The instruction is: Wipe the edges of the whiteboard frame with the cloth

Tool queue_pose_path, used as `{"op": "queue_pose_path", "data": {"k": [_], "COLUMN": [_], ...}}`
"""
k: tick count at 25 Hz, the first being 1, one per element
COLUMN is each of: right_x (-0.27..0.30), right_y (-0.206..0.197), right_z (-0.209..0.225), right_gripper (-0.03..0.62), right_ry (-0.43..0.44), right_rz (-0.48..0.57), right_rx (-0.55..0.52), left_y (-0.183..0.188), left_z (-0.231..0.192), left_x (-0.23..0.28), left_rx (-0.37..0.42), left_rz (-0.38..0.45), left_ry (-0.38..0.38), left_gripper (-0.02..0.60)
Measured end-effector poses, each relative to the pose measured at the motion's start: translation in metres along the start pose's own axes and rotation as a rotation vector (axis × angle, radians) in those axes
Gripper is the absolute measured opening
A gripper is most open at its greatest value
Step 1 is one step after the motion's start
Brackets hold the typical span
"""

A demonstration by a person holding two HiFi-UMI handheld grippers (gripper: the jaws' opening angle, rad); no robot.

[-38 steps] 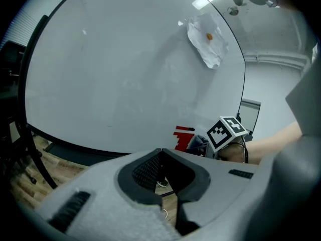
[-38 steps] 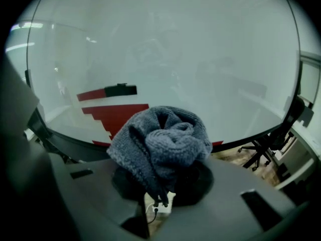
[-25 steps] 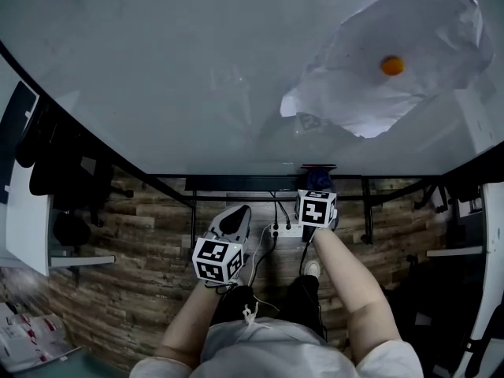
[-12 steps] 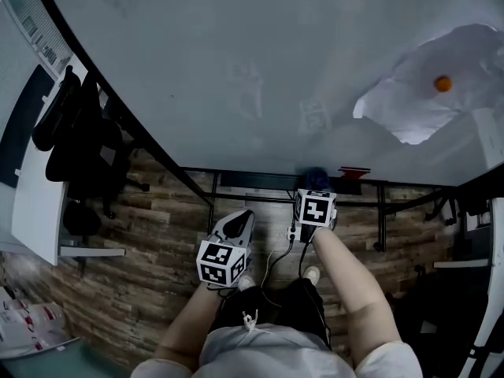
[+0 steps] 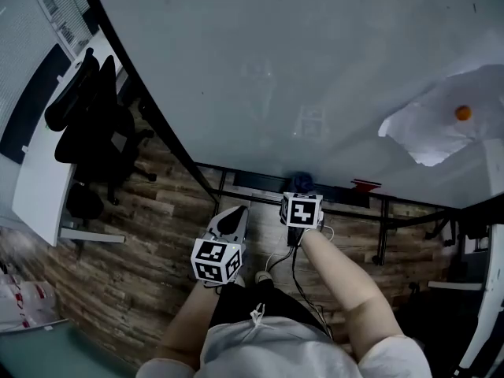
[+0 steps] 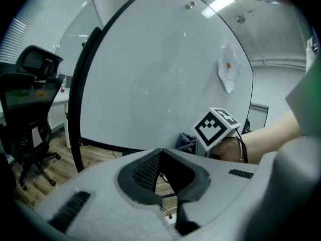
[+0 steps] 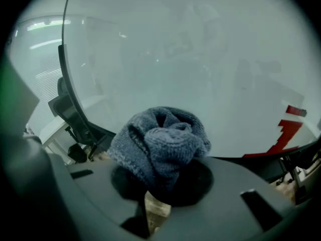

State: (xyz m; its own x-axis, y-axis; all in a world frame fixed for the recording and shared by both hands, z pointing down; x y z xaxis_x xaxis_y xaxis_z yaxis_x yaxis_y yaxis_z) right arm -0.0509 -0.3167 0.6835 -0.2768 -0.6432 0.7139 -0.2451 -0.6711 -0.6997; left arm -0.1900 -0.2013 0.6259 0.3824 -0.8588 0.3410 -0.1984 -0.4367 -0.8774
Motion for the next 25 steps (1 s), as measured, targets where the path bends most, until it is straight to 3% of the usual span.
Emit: {"op": "queue_pose_path", "data": {"k": [6,10,16,21,25], "right_x": [0.01,0.012,0.029,0.041,0.042], "right_y": [0.008,0.015,0.028,0.038,0.041], "right_z": [-0.037,-0.058,-0.127,-0.164,-0.168], "right_gripper": [0.069,0.069,0.069,0.069,0.069], "right_ry": [-0.009,-0.051,-0.044,-0.115,-0.208], "right_rz": [0.001,0.033,0.034,0.026,0.034], "right_rx": [-0.003,0.02,0.005,-0.081,-0.043], "left_y": [0.013,0.011,0.01,0.014,0.015], "left_z": [-0.03,-0.063,-0.122,-0.152,-0.175], "left_x": [-0.01,-0.023,-0.052,-0.078,-0.093], "left_rx": [-0.003,0.021,0.03,0.041,0.045], "left_rz": [0.033,-0.005,-0.044,-0.046,-0.049], "left_ry": [0.011,0.002,-0.011,-0.023,-0.028], "left_gripper": [0.02,0.02,0.02,0.02,0.02]}}
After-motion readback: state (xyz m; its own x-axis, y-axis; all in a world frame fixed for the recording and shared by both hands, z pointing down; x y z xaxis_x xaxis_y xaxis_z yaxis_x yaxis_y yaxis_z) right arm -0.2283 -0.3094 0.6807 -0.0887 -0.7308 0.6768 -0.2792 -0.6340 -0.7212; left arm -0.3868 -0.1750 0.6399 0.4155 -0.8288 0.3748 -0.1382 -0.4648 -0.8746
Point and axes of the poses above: the fingertips, and each gripper's own axes: x forward along the fingers, z to its right, y out of its top, the point moved 2 cm from there along -x, backward along the fingers, and after that the axes turned 2 degrees about -x, right-handed, at the moved point
